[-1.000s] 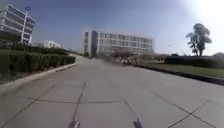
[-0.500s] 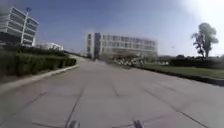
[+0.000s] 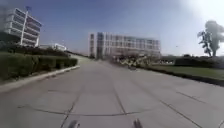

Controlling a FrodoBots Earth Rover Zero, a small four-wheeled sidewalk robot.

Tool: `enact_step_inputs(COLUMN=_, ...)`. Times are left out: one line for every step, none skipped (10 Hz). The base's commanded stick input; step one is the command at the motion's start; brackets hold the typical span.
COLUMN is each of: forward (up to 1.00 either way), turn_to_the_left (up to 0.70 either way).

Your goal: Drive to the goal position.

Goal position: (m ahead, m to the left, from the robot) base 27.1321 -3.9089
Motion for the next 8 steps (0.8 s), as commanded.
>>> enact_step_inputs(forward=1.0, turn_to_the_left=0.0)
enact_step_inputs(forward=1.0, turn_to_the_left=0.0)
enact_step_inputs(forward=1.0, turn_to_the_left=0.0)
enact_step_inputs(forward=1.0, turn_to_the_left=0.0)
enact_step_inputs(forward=1.0, turn_to_the_left=0.0)
enact_step_inputs(forward=1.0, turn_to_the_left=0.0)
enact_step_inputs(forward=1.0, turn_to_the_left=0.0)
enact_step_inputs(forward=1.0, turn_to_the_left=0.02)
